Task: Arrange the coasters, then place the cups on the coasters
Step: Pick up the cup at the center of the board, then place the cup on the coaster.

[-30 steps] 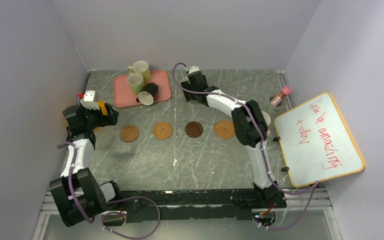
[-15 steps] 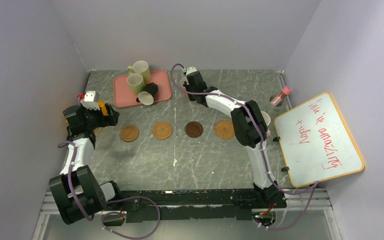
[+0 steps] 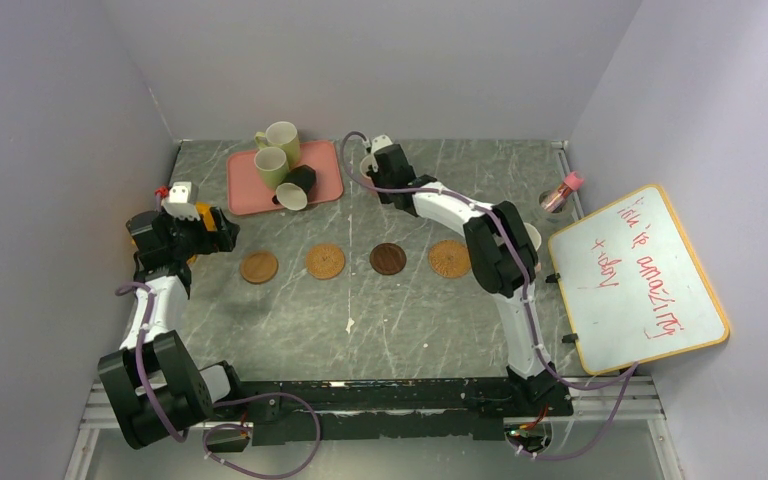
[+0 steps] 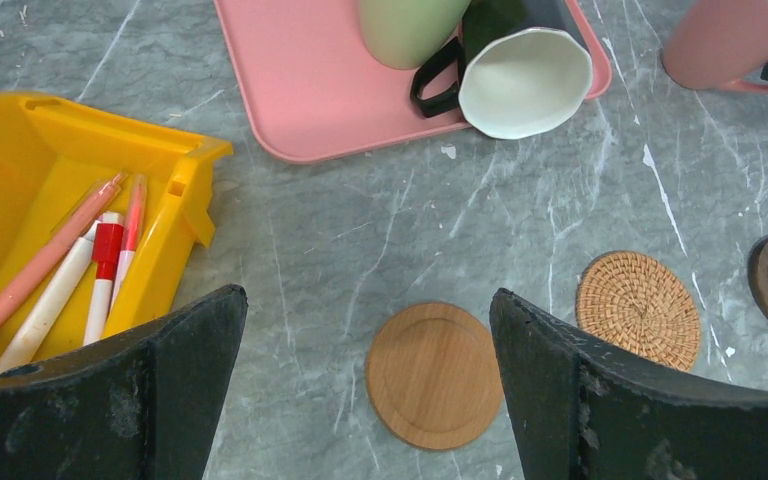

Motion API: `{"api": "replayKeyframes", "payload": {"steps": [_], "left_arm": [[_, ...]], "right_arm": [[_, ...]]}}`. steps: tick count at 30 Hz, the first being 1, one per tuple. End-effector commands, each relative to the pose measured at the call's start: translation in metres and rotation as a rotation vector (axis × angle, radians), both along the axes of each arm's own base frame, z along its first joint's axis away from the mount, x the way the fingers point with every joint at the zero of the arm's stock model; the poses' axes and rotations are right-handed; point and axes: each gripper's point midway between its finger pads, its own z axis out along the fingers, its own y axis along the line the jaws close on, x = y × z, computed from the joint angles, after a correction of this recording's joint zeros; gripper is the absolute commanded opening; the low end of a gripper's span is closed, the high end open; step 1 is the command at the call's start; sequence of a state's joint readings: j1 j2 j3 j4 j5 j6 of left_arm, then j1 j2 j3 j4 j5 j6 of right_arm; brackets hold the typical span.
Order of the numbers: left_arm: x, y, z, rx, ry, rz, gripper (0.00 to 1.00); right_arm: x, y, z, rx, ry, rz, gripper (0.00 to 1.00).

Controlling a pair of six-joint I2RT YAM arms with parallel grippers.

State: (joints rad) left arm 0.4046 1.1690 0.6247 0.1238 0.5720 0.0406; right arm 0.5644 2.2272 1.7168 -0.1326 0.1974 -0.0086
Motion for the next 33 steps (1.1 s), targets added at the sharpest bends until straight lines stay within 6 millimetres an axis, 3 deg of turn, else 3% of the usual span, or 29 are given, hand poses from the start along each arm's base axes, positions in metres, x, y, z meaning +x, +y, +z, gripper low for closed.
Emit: {"api": "replayKeyframes", "payload": {"steps": [1, 10, 19, 25, 33], "left_arm": [[0.002, -0.002, 0.009, 0.003, -0.041, -0.021, 0.96], [0.003, -0.003, 0.007, -0.005, -0.034, -0.032, 0.96], [0.003, -0.006, 0.002, -0.019, -0.022, -0.049, 0.96], [0.003, -0.009, 0.002, -0.028, -0.019, -0.060, 0.96], [0.003, -0.009, 0.001, -0.032, -0.018, -0.064, 0.96]], "right_arm": [[0.009, 0.002, 0.079, 0.077, -0.165, 0.021, 0.00], [-0.008, -0.005, 0.123, 0.121, -0.226, 0.057, 0.00], [-0.036, -0.017, 0.148, 0.154, -0.243, 0.102, 0.00], [-0.062, -0.031, 0.153, 0.173, -0.231, 0.139, 0.00], [-0.088, -0.057, 0.145, 0.183, -0.186, 0.187, 0.00]]}}
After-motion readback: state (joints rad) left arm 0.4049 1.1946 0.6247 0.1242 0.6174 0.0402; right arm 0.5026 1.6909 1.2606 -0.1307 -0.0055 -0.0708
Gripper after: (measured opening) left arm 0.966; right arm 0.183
